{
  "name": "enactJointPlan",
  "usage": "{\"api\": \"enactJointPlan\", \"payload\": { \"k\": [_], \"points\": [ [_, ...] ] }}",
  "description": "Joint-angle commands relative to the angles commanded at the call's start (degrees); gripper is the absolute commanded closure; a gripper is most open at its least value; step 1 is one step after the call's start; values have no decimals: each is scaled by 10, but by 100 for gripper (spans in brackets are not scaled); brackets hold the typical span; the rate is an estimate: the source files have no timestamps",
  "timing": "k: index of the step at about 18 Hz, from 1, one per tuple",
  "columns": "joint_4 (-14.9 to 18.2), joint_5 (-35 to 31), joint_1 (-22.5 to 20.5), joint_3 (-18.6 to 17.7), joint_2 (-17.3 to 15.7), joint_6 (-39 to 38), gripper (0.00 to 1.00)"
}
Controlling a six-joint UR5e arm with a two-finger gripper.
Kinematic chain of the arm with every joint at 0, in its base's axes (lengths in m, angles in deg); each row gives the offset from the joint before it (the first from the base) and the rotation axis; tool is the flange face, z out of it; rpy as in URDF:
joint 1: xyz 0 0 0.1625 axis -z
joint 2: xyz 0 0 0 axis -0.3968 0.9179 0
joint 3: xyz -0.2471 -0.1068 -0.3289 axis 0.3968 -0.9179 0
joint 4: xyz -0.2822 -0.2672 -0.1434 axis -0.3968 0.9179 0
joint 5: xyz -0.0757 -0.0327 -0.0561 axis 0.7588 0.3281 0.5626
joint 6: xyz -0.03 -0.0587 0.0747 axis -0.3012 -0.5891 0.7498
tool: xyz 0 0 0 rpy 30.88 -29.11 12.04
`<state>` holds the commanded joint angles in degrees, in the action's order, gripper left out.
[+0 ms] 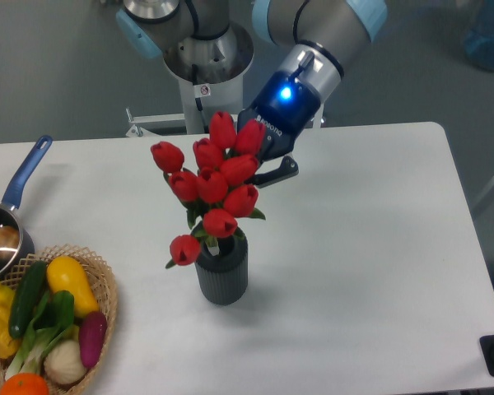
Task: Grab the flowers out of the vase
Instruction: 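Lift the gripped tulips straight up out of the grey vase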
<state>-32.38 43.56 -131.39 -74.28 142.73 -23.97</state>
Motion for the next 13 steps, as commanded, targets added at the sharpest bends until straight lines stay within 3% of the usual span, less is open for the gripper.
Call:
{"api": "enactJointPlan", "payload": {
  "k": [5,13],
  "points": [
    [0,-3,-10,34,-2,-34,100],
    [-4,-22,-57,69,6,-23,100]
  ]
}}
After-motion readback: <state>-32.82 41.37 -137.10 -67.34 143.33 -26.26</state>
